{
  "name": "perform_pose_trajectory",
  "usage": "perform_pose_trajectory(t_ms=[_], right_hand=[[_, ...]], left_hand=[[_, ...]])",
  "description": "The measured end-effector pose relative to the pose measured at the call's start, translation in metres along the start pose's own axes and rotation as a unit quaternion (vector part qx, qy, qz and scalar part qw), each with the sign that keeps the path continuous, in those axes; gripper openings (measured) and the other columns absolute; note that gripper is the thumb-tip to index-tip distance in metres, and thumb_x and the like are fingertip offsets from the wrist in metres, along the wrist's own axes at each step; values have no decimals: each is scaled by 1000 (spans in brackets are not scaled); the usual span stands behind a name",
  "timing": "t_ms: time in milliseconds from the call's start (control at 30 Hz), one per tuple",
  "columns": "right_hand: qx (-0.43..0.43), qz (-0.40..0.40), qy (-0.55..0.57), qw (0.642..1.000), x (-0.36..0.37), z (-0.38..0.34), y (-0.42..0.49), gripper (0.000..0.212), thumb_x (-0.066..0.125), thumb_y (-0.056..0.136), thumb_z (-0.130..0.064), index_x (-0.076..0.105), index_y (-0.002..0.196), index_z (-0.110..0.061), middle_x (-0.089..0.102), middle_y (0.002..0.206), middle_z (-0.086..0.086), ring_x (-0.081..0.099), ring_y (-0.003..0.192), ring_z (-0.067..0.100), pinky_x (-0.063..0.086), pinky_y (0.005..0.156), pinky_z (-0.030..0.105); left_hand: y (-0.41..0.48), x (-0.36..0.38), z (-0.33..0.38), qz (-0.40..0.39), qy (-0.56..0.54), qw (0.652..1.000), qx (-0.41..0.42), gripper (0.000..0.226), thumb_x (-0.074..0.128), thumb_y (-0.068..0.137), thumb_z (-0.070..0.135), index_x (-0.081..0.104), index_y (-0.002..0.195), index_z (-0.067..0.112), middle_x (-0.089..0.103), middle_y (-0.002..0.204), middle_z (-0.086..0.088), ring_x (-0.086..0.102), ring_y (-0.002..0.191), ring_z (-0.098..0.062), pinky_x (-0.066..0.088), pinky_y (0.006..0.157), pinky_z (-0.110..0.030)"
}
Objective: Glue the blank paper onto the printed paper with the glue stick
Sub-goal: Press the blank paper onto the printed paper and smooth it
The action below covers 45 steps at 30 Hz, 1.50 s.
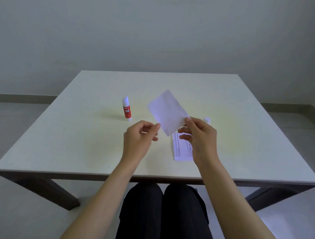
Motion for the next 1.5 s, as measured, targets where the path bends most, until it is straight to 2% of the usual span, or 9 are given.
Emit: perform_pose_trajectory(t_ms=[100,233,367,500,633,800,967,1233,1500], right_hand=[[20,0,27,999,-3,7,-3,15,60,90,-6,71,81,-8,69,64,4,69,58,19,55,55,24],[29,4,-6,1000,-10,12,-5,12,61,89,-5,69,82,-8,70,65,6,71,58,19,57,55,24],[49,-4,-33,998,-26,11,3,8,65,88,-12,69,84,-7,68,65,4,67,54,18,53,48,23],[51,-3,-147,988,-40,16,13,18,67,86,-7,63,68,-5,62,64,10,54,51,20,44,43,23],[52,0,-263,963,-53,26,19,22,70,82,-9,61,62,-7,54,52,5,42,43,17,34,44,26],[42,3,-356,934,-64,34,23,25,74,78,-15,61,57,-17,57,53,-6,47,48,9,35,47,21],[49,-8,-376,925,-69,43,25,25,75,78,-15,60,58,-14,57,48,-4,47,41,8,36,46,21],[61,-24,-383,921,-71,47,25,24,72,79,-10,58,60,-9,55,48,1,38,24,2,30,29,14],[56,-34,-392,918,-69,47,24,23,70,80,-7,57,61,-8,54,51,1,40,24,1,31,29,12]], left_hand=[[4,19,-13,-32,-71,994,-82,8,69,82,21,67,79,14,72,76,-1,73,66,-12,52,55,-22],[14,29,-10,-16,-120,986,-113,10,69,82,13,67,73,12,68,71,-2,68,61,-13,53,54,-19],[14,37,-16,-63,-70,987,-130,11,72,80,15,68,69,15,71,68,2,67,56,-9,53,54,-18],[7,45,-27,-96,-4,985,-141,18,74,77,20,64,62,19,70,61,11,68,56,-3,44,54,-19],[5,51,-32,-105,56,986,-120,24,78,72,19,61,55,19,68,62,5,63,61,-12,45,62,-24],[3,61,-40,-122,152,976,-97,25,78,71,25,61,53,20,63,56,12,52,55,-8,38,56,-23],[4,65,-48,-136,191,966,-107,23,79,70,28,63,55,20,64,63,9,54,58,-12,41,61,-26],[9,67,-53,-148,216,958,-115,27,81,68,30,63,54,17,63,59,10,53,56,-10,40,57,-24],[8,69,-54,-152,227,957,-99,26,81,68,27,63,55,15,61,57,10,53,55,-11,41,57,-24]])
Point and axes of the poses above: each hand's wrist, its own y-axis towards the middle knuckle, its own x-axis out of the palm, z = x × y, the point moved 7 cm from there along y, towards the middle knuckle
